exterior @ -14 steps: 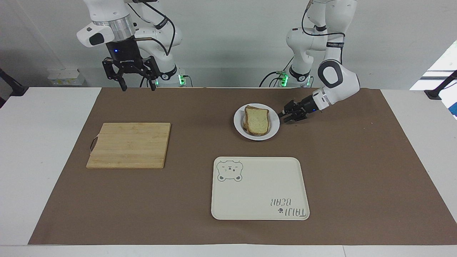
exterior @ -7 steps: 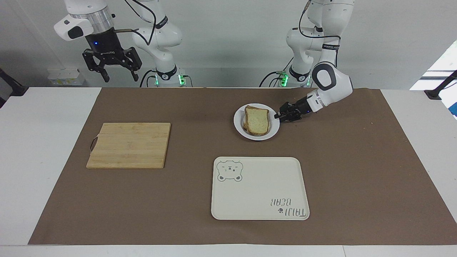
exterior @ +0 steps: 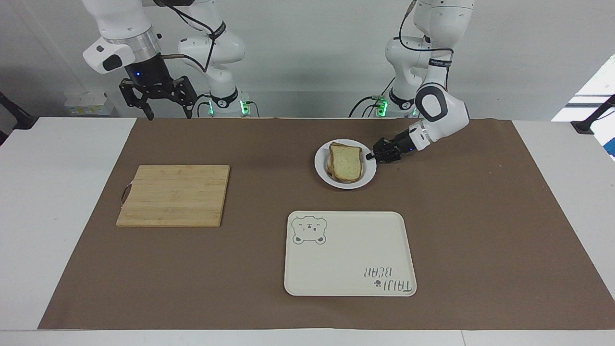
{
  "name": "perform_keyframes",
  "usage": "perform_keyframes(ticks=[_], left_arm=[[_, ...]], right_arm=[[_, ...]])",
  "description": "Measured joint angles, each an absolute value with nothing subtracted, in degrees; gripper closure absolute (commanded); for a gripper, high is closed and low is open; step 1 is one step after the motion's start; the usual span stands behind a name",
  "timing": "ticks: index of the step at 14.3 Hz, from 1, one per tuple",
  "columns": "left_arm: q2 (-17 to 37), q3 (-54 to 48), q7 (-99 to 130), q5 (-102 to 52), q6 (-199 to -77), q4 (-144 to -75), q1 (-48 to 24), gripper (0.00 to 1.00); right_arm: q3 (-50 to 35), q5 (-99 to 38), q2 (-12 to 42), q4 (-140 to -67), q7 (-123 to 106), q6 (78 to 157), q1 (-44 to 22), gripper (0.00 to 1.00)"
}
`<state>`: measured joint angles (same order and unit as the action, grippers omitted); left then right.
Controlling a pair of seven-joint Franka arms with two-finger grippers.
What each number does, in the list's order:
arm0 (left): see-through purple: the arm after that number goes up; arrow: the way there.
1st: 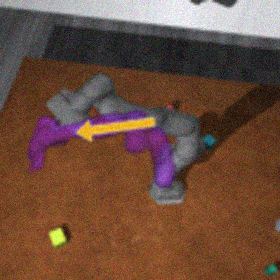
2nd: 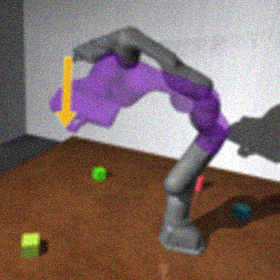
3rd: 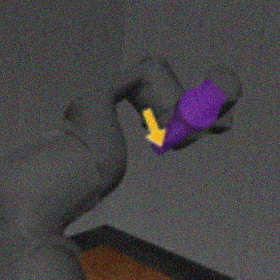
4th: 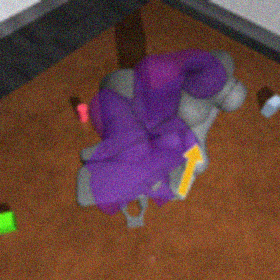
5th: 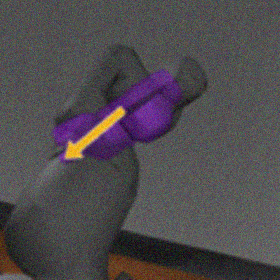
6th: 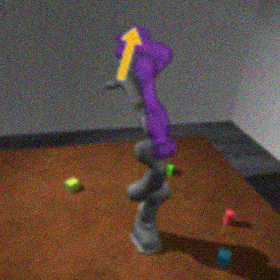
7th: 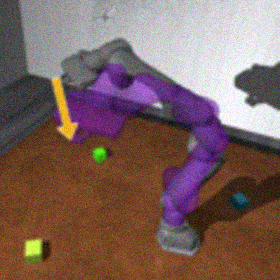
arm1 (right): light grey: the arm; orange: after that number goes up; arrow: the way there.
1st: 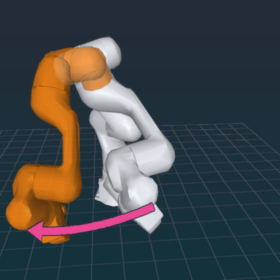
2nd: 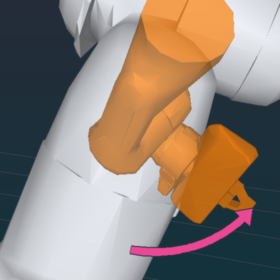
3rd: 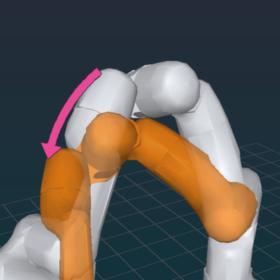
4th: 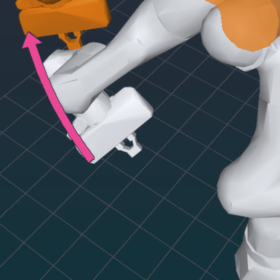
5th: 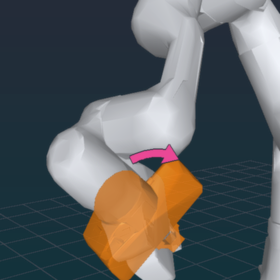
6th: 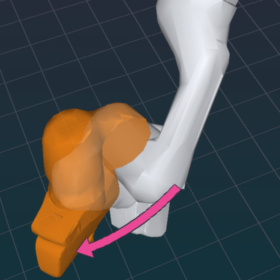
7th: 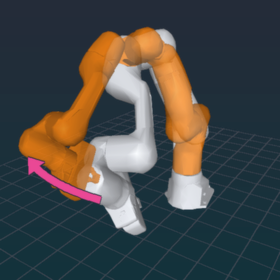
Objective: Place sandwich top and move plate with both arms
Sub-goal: 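Grip the plate rim with the left gripper while the right gripper withdraws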
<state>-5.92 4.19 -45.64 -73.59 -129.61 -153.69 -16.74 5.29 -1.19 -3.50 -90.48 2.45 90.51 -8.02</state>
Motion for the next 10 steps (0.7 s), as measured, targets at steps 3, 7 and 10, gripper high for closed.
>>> perform_keyframes(ticks=[3, 7, 10], left_arm=[[-5.95, 4.20, -45.46, -73.90, -129.62, -154.16, -16.92, 1.00], [-6.79, 4.67, -43.23, -74.60, -127.94, -154.24, -16.92, 1.00], [-7.00, 4.72, -42.70, -74.61, -127.71, -154.30, -16.92, 1.00]], right_arm=[[5.13, -1.18, -3.49, -90.45, 2.30, 90.68, -8.12, 0.00], [5.16, 1.74, -3.49, -90.45, -0.96, 90.68, -8.09, 0.00], [5.50, 2.49, -3.49, -90.45, -1.97, 90.67, -7.91, 0.00]])
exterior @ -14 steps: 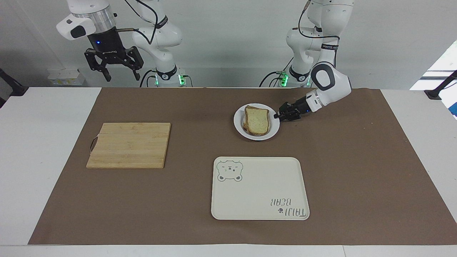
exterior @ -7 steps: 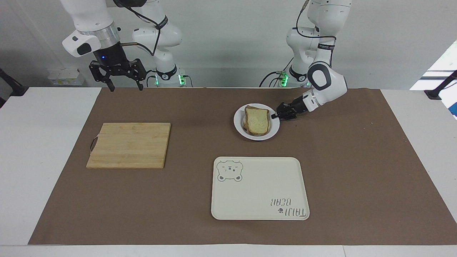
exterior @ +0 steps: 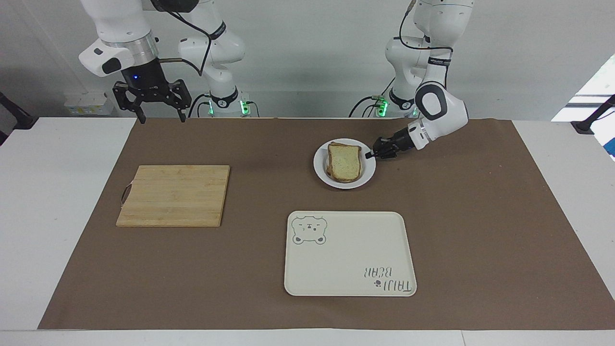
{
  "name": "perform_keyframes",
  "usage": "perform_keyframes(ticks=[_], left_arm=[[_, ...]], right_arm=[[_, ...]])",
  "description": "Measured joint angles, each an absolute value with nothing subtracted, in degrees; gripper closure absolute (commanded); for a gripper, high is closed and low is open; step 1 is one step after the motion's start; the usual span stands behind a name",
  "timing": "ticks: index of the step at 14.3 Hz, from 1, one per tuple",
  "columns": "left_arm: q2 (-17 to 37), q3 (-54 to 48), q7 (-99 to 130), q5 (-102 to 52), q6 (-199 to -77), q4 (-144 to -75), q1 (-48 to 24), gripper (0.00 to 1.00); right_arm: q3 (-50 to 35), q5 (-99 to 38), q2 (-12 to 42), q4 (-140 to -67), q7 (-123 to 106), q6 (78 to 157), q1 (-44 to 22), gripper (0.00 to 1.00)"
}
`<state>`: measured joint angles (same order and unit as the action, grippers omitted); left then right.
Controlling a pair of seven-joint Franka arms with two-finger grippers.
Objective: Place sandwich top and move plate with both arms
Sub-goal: 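Grip the plate rim with the left gripper while the right gripper withdraws, then slide the white plate with the left gripper onto the bear tray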
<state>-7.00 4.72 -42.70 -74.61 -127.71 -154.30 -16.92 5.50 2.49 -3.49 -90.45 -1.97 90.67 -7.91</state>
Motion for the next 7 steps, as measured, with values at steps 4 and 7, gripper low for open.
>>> perform_keyframes(ticks=[4, 7], left_arm=[[-7.01, 5.05, -42.57, -74.89, -126.16, -153.67, -16.24, 1.00], [-6.82, 5.23, -42.54, -74.89, -120.75, -150.86, -12.17, 1.00]], right_arm=[[5.55, 2.49, -3.50, -90.48, -1.97, 90.54, -7.92, 0.00], [5.63, 2.49, -3.54, -90.77, -1.97, 90.41, -7.83, 0.00]])
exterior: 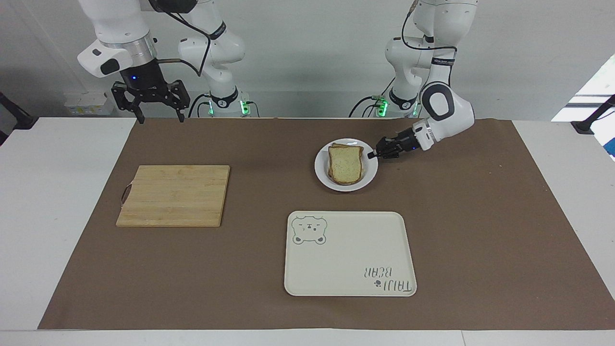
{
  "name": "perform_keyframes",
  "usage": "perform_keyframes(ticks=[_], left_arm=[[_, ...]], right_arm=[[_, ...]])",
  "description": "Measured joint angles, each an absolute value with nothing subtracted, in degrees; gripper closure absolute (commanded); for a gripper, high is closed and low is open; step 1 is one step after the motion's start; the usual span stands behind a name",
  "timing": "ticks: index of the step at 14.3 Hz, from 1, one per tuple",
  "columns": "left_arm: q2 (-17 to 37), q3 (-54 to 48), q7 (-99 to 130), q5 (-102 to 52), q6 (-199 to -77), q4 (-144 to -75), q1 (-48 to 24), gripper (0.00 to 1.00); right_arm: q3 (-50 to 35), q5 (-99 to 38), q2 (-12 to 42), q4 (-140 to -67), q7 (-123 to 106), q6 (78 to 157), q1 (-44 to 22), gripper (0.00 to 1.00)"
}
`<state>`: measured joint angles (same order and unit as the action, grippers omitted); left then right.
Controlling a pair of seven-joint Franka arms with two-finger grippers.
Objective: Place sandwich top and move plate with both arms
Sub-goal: 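Slide the white plate with the left gripper onto the bear tray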
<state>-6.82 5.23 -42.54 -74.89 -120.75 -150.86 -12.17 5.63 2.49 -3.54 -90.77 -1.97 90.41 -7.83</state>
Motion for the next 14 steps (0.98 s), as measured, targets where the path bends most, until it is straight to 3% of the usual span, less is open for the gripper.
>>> perform_keyframes(ticks=[4, 14], left_arm=[[-4.92, 5.58, -42.10, -74.66, -113.08, -142.43, -6.41, 1.00], [14.46, 4.25, -31.98, -74.00, -112.60, -112.08, -5.73, 1.00]], right_arm=[[5.78, 2.48, -3.67, -91.02, -1.97, 90.41, -7.77, 0.00], [5.78, 2.49, -3.83, -91.26, -1.97, 90.41, -7.77, 0.00]])
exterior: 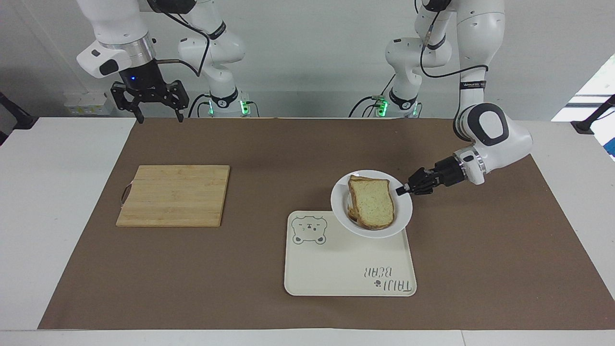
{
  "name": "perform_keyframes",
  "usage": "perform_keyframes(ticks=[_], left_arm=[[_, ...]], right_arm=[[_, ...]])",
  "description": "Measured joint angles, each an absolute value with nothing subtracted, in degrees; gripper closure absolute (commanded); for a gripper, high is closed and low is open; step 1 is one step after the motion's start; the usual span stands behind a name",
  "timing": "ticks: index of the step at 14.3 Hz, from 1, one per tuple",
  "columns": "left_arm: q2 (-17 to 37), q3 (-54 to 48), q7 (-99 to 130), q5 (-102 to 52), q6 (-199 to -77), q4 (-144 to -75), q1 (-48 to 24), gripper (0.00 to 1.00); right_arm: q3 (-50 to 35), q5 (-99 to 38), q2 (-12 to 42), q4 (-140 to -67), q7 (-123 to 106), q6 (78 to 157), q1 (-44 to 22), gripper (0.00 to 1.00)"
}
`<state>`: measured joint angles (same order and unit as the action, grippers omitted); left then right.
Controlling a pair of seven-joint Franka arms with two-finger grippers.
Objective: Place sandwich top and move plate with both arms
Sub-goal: 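Slide the white plate with the left gripper onto the bear tray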
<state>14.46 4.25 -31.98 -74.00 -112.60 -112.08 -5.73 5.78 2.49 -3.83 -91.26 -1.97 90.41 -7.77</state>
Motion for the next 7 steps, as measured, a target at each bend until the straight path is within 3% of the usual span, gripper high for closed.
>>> perform_keyframes(ticks=[7], left_arm=[[26.37, 0.20, -30.10, -71.01, -113.57, -100.15, -5.76, 1.00]], right_arm=[[5.78, 2.48, -3.87, -91.30, -1.97, 90.41, -7.77, 0.00]])
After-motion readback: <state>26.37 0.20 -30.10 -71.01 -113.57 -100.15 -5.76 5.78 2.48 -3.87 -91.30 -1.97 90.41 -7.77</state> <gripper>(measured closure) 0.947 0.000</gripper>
